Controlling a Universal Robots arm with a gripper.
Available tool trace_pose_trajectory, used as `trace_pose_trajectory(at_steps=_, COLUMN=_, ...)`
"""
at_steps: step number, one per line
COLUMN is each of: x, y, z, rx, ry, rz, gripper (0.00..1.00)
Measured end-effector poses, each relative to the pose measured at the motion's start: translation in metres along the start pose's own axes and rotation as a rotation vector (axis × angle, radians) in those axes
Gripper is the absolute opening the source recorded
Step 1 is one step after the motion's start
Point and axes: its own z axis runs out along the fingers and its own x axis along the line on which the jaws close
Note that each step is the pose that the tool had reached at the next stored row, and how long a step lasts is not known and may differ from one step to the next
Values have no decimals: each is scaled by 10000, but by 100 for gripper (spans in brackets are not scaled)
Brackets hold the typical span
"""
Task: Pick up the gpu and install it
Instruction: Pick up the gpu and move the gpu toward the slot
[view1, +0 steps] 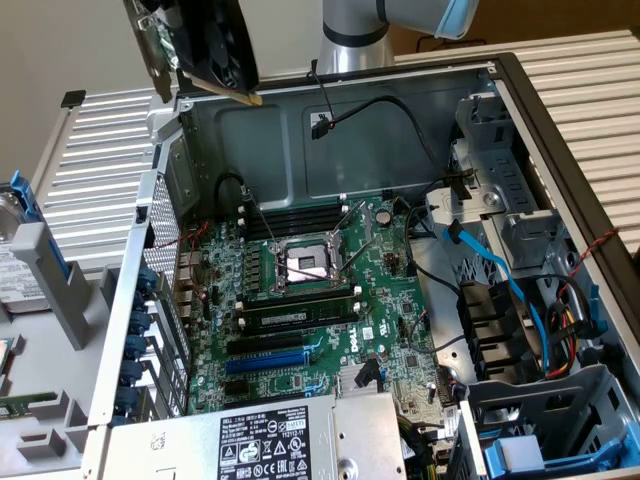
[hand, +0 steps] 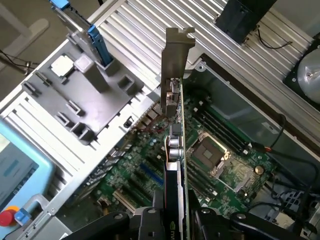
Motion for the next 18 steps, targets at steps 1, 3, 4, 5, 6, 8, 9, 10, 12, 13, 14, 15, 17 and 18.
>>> trace_pose_trajectory(at_steps=1, x=0, y=0, z=1, rx=-8, ry=28, rz=-177, gripper=29)
trace_pose_trajectory(at_steps=3, x=0, y=-1, z=4, rx=-23, ry=82, rz=-532, gripper=29)
trace_pose_trajectory(at_steps=4, x=0, y=-1, z=5, rx=-30, ry=111, rz=-711, gripper=29)
trace_pose_trajectory(at_steps=5, x=0, y=-1, z=6, rx=-38, ry=138, rz=-887, gripper=29)
trace_pose_trajectory(at_steps=6, x=0, y=-1, z=7, rx=-45, ry=167, rz=-1070, gripper=29)
trace_pose_trajectory(at_steps=8, x=0, y=-2, z=9, rx=-61, ry=224, rz=-1436, gripper=29)
trace_pose_trajectory(at_steps=9, x=0, y=-2, z=11, rx=-69, ry=252, rz=-1620, gripper=29)
trace_pose_trajectory(at_steps=10, x=1, y=-2, z=12, rx=-76, ry=280, rz=-1796, gripper=29)
trace_pose_trajectory(at_steps=12, x=1, y=-2, z=14, rx=-91, ry=335, rz=-2146, gripper=29)
trace_pose_trajectory(at_steps=13, x=1, y=-2, z=15, rx=-99, ry=365, rz=-2340, gripper=29)
trace_pose_trajectory(at_steps=14, x=1, y=-3, z=17, rx=-106, ry=392, rz=-2518, gripper=29)
trace_pose_trajectory(at_steps=15, x=1, y=-3, z=18, rx=-114, ry=420, rz=-2695, gripper=29)
trace_pose_trajectory(at_steps=17, x=1, y=-3, z=20, rx=-129, ry=476, rz=-3051, gripper=29)
trace_pose_trajectory(at_steps=18, x=1, y=-3, z=21, rx=-136, ry=503, rz=-3227, gripper=29)
